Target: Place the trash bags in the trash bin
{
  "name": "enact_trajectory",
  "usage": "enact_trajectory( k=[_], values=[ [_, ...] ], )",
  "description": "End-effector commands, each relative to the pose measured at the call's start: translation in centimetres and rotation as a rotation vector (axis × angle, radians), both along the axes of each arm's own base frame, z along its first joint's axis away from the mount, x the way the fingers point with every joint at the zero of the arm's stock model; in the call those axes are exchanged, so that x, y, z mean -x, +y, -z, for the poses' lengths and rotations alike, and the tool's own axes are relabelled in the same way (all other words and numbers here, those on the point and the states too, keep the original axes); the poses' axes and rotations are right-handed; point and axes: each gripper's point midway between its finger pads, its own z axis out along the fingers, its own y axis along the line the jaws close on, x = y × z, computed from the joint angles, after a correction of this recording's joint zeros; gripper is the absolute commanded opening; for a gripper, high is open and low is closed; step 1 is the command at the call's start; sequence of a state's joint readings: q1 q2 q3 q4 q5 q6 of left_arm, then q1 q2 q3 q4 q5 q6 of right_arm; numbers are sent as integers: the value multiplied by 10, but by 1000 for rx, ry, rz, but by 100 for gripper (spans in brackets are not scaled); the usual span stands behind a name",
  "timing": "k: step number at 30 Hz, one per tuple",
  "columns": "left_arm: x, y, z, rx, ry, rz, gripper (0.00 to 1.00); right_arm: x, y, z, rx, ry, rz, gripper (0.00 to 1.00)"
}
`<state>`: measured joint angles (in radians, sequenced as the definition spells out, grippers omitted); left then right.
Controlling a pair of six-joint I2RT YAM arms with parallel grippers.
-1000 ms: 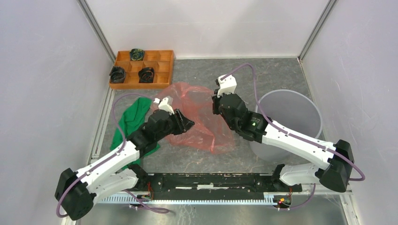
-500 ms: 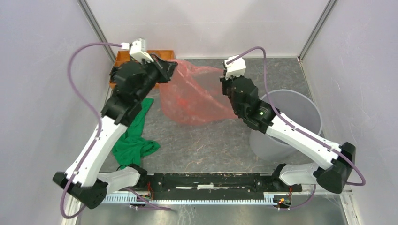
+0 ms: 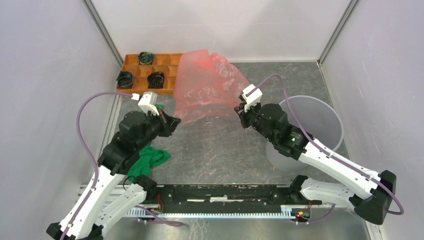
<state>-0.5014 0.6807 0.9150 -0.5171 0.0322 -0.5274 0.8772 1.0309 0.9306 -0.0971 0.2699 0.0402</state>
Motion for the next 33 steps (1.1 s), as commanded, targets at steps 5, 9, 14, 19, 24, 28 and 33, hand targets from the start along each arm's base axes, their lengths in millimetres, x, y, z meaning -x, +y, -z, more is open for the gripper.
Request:
enact_trajectory(
  k=[5, 9, 14, 19, 24, 28, 33],
  values=[
    [30, 24, -20, 12, -15, -43, 2, 27, 23, -6, -120, 89, -154, 1],
    [28, 25, -19, -24, 38, -56, 2, 25, 26, 1, -153, 155, -119, 1],
    [24, 23, 12, -95, 144, -50, 2, 26, 30, 5, -189, 191, -114, 1],
    [26, 11, 32, -28, 209, -33, 2, 27, 13, 13, -128, 200, -59, 1],
    [27, 13, 50, 37, 279, -101, 3, 38, 7, 15, -212, 157, -88, 1],
    [25, 19, 49, 48, 298, -158, 37, 36, 2, 17, -276, 117, -64, 1],
    [20, 16, 50, 23, 328, -156, 70, 29, 2, 1, -308, 124, -25, 1]
  ],
)
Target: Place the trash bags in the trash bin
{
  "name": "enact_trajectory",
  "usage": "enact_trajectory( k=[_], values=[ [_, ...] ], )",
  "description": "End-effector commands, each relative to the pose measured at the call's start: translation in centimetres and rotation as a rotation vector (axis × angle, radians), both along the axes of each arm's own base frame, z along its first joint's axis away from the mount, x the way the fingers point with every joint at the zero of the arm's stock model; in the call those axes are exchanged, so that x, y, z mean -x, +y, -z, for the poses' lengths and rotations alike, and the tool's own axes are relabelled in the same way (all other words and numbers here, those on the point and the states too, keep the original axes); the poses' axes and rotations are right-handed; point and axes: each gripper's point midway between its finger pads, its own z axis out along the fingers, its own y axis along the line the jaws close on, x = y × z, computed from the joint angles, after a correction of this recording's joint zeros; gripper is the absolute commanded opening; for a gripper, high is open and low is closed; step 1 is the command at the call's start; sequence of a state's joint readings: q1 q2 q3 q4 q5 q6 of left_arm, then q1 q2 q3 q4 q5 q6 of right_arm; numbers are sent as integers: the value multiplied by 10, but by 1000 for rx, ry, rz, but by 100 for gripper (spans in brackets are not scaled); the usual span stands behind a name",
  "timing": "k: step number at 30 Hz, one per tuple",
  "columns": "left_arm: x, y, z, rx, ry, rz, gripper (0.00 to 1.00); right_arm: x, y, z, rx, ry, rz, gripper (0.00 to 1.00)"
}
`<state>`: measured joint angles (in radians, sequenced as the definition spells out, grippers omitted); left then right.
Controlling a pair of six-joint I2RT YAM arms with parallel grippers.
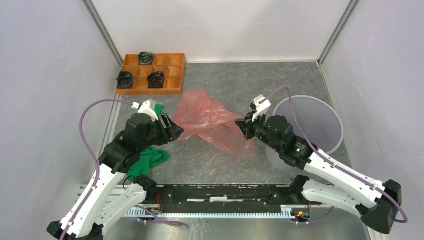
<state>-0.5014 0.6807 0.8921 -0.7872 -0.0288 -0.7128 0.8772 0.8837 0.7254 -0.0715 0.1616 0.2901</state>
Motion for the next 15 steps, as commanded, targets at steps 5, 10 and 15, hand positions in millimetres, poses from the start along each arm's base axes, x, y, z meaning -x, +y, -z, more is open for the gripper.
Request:
enact_trajectory(
  k=[5, 10, 15],
  values=[
    [-11, -20, -15, 46, 16, 50, 81, -3, 16, -55, -180, -1, 5, 0],
    [-16, -35, -2, 60, 55, 102, 69, 0, 15, -70, -193, -2, -9, 1],
    [-27, -38, 3, 33, 52, 110, 34, 3, 12, -77, -226, -31, -10, 2]
  ],
)
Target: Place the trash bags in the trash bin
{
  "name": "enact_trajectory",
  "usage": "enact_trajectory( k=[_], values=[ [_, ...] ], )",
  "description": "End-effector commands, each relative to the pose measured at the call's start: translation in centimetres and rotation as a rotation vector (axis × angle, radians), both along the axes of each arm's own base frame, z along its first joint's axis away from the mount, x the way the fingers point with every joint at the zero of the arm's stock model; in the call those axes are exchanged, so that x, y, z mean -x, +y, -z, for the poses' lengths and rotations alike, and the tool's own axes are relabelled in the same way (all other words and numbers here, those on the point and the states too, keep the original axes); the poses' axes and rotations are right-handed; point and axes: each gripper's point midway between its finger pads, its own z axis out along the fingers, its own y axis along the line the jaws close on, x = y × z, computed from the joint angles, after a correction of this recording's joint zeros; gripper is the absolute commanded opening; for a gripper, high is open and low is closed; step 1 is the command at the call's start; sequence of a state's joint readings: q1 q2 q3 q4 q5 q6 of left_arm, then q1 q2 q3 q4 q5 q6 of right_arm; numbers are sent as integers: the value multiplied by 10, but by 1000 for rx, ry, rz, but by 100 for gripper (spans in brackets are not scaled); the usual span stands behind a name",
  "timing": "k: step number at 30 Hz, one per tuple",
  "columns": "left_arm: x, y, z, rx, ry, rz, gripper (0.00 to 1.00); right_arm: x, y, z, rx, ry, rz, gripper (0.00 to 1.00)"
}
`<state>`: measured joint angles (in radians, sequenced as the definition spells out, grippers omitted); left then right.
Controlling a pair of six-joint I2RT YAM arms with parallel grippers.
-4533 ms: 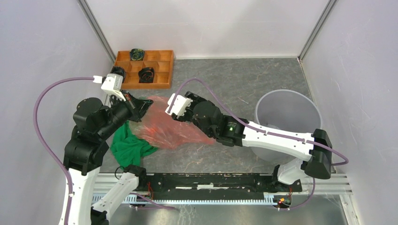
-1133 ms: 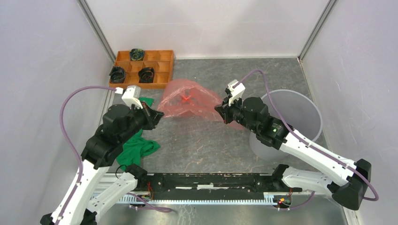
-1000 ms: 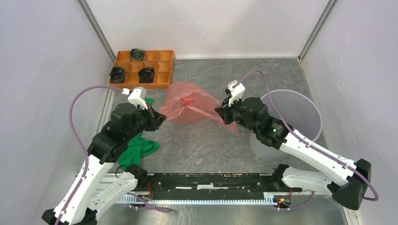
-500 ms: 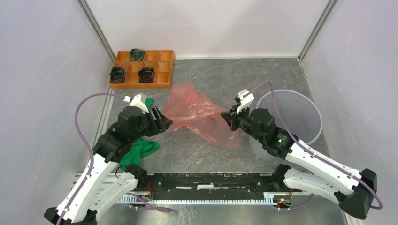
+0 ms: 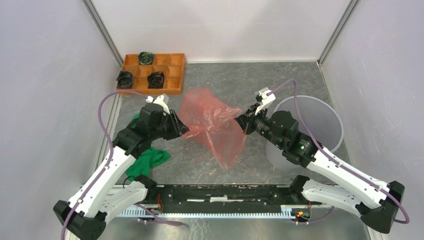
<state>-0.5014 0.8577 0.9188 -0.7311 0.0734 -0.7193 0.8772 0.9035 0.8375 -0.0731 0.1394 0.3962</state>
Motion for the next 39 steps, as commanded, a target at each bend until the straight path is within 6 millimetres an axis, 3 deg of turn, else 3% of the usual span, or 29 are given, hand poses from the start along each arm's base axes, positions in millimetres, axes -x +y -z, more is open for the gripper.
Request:
enact_trajectory(
  k=[1, 6, 11, 15, 22, 25, 32, 36, 39],
  values=[
    [-16, -9, -24, 15, -94, 36, 27, 3, -2, -27, -69, -50, -2, 3],
    [-29, -4, -69, -61, -235, 79, 2, 5, -2, -17, -21, -72, -28, 8],
    [-32, 16, -105, -130, -440, 60, 2, 3, -10, 15, 115, -94, -30, 17],
    [-22, 30, -136, -164, -632, 76, 2, -1, -8, 34, 201, -101, -50, 26],
    [-17, 48, -164, -270, -817, 74, 2, -23, 1, 40, 340, -54, -20, 30],
    [-26, 53, -166, -286, -824, 23, 2, -29, 6, 32, 347, -33, -4, 32],
    [-38, 26, -147, -130, -767, 34, 2, -42, 2, 9, 403, -40, 53, 47],
    [-44, 38, -142, -169, -742, -39, 2, -39, -18, -9, 461, -44, 91, 69],
    [-57, 51, -127, -231, -688, -122, 2, -31, -32, -24, 446, -45, 115, 83]
  ],
)
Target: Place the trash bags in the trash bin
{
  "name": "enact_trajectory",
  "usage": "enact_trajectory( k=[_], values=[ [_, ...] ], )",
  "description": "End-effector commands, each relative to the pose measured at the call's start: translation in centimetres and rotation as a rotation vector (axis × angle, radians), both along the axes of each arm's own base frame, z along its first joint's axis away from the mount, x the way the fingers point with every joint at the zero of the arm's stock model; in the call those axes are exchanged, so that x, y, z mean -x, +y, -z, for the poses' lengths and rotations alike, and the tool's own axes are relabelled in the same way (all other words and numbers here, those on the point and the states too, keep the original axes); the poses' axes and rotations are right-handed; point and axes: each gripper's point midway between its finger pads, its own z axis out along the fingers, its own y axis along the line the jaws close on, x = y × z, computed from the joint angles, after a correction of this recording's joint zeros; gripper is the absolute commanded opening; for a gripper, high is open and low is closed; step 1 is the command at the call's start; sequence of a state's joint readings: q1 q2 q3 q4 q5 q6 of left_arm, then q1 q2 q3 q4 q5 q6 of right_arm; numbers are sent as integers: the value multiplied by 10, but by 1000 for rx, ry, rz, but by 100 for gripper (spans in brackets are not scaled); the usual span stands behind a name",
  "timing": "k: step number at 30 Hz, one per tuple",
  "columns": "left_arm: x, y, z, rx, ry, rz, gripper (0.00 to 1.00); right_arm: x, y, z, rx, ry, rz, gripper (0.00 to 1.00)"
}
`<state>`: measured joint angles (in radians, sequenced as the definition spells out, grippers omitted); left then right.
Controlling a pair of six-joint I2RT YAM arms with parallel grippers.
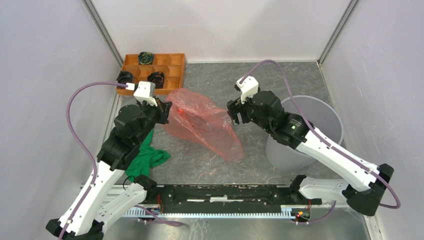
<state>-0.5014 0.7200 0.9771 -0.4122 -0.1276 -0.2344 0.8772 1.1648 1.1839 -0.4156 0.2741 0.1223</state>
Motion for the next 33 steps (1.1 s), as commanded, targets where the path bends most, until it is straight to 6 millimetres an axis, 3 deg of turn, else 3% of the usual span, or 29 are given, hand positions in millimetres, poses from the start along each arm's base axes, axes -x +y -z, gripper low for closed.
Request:
enact_trajectory(
  k=[1, 4, 8, 13, 17, 22, 26, 30, 33],
  values=[
    [-16, 15, -2, 25, 3, -137, 2, 13, -32, -32, 4, -20, 67, 88],
    [-21, 8, 7, 5, 44, -114, 2, 27, -52, -43, -17, 16, 114, 98],
    [-20, -2, 6, 49, 37, -74, 2, 45, -92, -49, 21, 52, 207, 98],
    [-25, -9, 1, 96, 45, -66, 2, 67, -130, -31, 89, 118, 285, 98],
    [-29, -13, -6, 107, 45, -60, 2, 80, -134, -16, 129, 170, 245, 98],
    [-35, -8, -15, 69, 50, -94, 2, 86, -118, -12, 93, 165, 134, 98],
    [-34, -8, -30, 53, 37, -83, 2, 83, -121, 15, 188, 191, 140, 98],
    [-36, -5, -54, 51, 0, -99, 2, 75, -133, 9, 264, 161, 190, 98],
    [-38, -6, -65, 61, -16, -94, 2, 75, -126, 11, 233, 149, 156, 98]
  ],
)
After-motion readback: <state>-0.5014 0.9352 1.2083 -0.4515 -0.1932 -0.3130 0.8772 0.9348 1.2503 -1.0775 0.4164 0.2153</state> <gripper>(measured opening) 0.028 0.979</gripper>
